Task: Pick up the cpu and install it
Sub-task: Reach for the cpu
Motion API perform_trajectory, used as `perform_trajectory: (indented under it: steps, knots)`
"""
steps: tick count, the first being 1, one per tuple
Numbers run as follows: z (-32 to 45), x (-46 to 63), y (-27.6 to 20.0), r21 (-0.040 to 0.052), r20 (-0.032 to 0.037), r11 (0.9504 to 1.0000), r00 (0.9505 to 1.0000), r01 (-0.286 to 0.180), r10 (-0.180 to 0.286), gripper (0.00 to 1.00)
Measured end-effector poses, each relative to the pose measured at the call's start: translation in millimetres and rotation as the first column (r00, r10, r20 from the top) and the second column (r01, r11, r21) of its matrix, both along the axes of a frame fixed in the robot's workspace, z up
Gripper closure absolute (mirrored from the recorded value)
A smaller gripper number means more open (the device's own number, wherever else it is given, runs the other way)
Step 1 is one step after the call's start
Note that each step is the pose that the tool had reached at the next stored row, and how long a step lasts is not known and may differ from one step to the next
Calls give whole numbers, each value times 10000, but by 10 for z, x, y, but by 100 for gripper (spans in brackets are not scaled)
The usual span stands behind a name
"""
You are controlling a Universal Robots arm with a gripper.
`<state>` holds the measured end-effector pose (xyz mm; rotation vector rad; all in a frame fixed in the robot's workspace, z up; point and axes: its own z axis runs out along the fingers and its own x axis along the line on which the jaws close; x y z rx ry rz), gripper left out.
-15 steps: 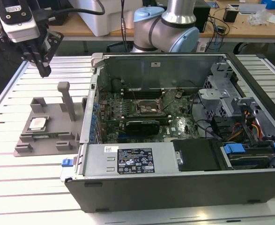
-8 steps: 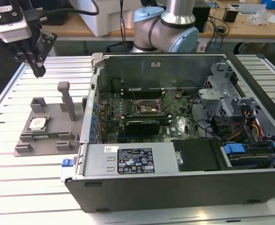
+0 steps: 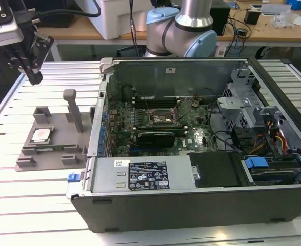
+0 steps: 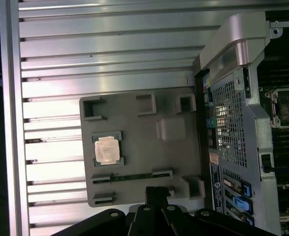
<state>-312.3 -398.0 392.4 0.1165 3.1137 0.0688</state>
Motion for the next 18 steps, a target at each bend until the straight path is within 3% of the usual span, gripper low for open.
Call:
perform_trajectory:
  steps: [18]
  knots:
    - [-4, -349, 2, 0, 0, 10000, 10000, 0, 0, 89]
